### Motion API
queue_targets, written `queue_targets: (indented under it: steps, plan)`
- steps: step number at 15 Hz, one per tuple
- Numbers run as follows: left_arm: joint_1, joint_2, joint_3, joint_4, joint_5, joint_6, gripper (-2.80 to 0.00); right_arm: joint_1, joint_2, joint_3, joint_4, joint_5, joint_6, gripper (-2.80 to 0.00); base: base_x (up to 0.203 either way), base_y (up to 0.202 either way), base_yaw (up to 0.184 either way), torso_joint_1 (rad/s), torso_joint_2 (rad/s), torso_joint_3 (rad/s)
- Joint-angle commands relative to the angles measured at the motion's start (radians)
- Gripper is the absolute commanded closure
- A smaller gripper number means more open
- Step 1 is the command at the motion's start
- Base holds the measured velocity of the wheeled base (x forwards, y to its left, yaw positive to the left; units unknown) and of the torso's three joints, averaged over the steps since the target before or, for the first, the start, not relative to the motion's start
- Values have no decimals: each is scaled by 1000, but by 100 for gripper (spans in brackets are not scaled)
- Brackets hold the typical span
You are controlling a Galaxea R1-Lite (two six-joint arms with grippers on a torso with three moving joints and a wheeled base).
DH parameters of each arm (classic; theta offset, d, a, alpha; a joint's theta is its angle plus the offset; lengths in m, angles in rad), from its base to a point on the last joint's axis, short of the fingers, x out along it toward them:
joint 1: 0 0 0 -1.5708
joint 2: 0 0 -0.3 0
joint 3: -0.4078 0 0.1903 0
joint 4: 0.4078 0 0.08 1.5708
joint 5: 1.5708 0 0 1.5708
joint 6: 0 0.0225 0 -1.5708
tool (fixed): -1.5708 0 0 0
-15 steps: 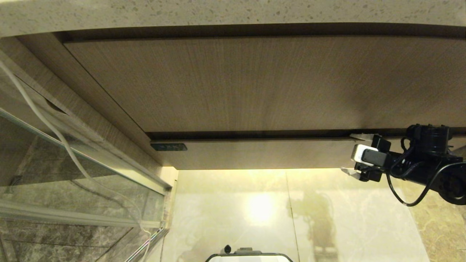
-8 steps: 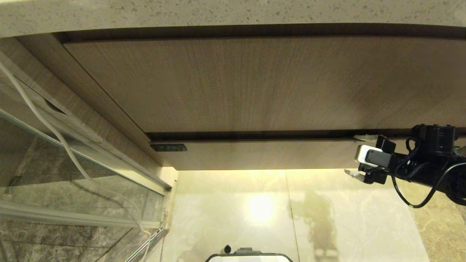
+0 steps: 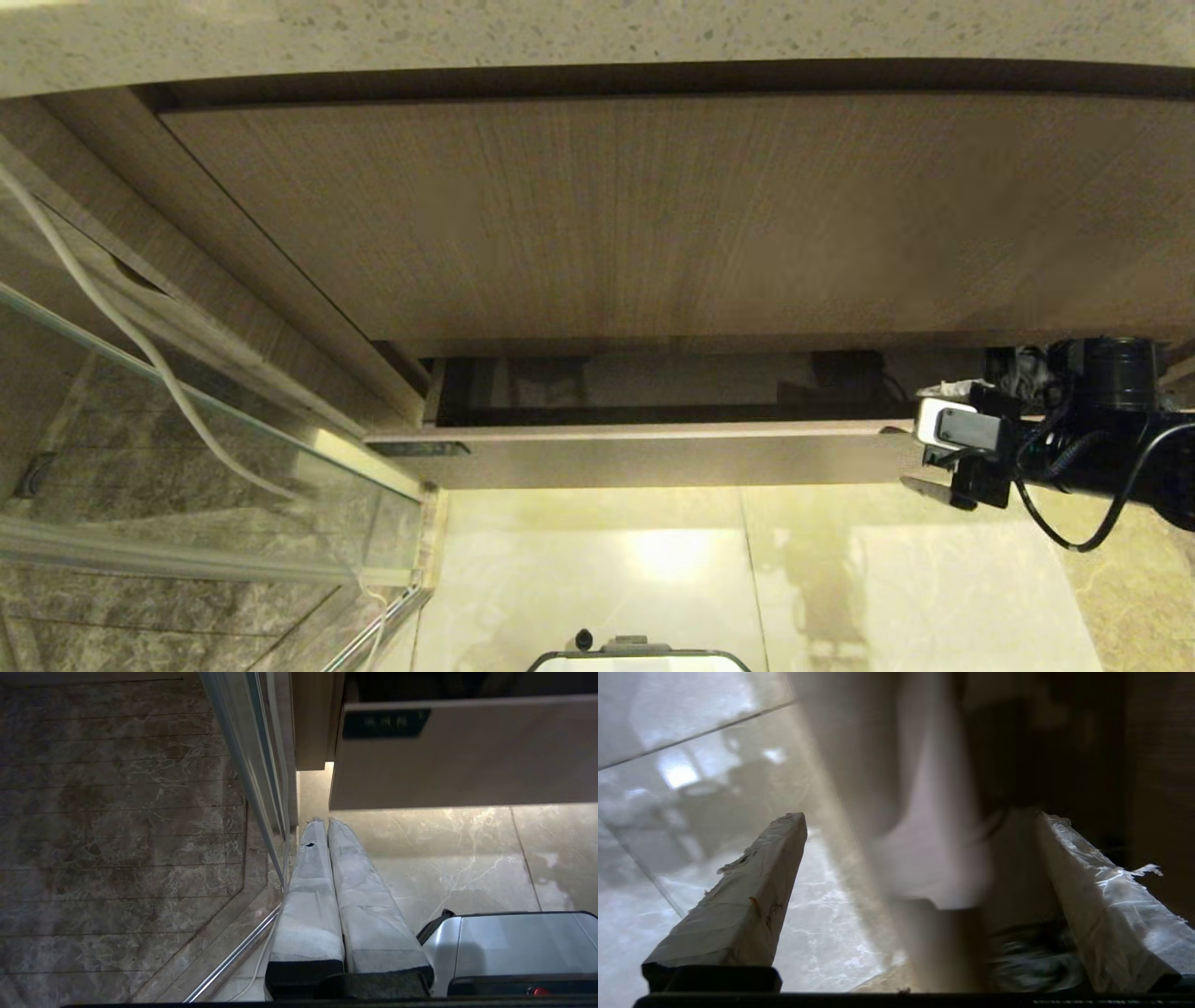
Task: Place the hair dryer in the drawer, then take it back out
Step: Pull open the drawer
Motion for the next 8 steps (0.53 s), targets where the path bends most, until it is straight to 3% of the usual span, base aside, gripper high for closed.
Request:
queue_targets:
  steps: [1,8]
  plan:
    - [0,0,0,0,0,0,0,1,-10,1,-10,8,-7,-280,0,0,0,0,0,0]
    - [0,0,0,0,0,0,0,-5,-87,-4,188,14,5,-280,0,0,0,0,0,0]
